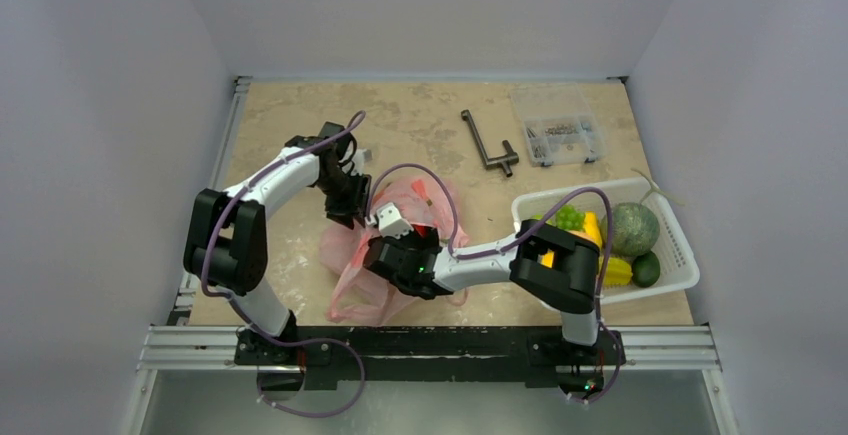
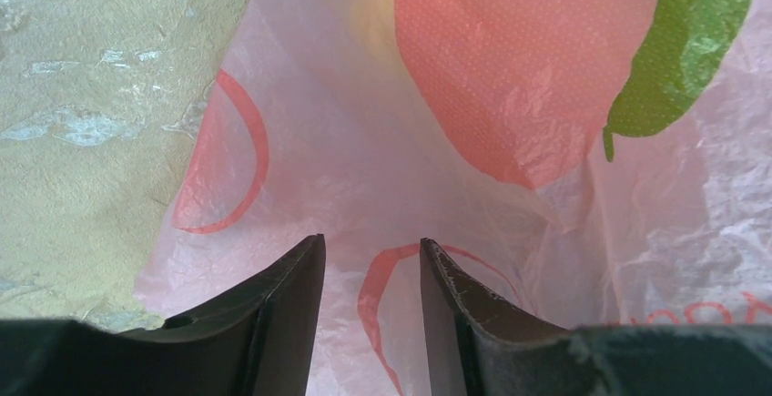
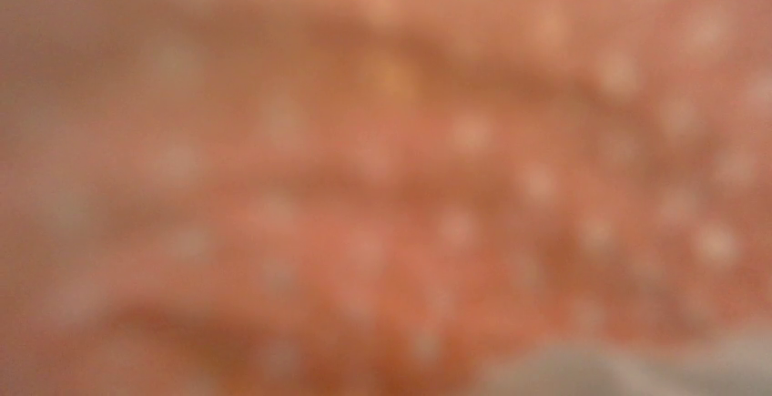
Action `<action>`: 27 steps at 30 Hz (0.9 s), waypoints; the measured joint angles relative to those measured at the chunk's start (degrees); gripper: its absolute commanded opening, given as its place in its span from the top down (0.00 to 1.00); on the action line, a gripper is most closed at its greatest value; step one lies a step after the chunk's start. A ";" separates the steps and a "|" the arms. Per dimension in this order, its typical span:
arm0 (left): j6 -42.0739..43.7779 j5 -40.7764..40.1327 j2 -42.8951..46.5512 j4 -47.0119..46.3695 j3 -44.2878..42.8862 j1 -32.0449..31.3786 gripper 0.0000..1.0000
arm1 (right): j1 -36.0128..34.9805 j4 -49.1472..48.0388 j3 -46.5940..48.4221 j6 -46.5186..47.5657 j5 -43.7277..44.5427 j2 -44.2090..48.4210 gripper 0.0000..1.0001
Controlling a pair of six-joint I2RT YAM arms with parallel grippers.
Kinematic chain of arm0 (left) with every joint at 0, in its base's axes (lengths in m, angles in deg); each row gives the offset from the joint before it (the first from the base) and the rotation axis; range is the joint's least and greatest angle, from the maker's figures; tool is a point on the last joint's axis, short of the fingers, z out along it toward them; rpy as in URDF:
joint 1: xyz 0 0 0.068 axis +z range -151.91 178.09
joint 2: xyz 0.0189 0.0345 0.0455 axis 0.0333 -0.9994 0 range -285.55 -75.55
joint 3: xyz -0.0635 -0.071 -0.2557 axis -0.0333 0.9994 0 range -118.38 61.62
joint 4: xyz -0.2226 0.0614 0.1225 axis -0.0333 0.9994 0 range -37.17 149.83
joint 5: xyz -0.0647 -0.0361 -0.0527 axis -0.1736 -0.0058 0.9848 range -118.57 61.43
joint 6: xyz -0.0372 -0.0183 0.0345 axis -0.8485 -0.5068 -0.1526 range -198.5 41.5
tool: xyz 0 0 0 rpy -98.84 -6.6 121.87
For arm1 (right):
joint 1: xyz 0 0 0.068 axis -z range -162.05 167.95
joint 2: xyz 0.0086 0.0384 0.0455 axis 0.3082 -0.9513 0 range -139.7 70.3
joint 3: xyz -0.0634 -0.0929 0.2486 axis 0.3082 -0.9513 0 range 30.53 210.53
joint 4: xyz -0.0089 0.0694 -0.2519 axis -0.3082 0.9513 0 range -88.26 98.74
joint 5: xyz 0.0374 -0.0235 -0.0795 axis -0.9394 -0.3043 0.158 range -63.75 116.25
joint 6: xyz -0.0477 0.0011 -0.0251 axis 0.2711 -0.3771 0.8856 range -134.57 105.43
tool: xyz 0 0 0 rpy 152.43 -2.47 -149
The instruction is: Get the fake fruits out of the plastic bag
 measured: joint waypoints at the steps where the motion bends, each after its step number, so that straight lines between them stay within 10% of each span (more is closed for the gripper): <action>1: 0.00 0.04 0.00 0.00 0.00 0.00 0.54 | 0.00 -1.25 -0.26 0.26 -0.11 0.09 0.19; 13: 0.04 -0.11 2.25 -0.24 0.00 0.00 0.37 | -0.02 -6.99 -4.33 1.77 -2.12 7.74 0.82; 27: 0.20 -3.56 9.88 -1.25 0.20 0.00 0.21 | 0.00 2.49 -8.11 -8.79 -31.43 26.40 0.92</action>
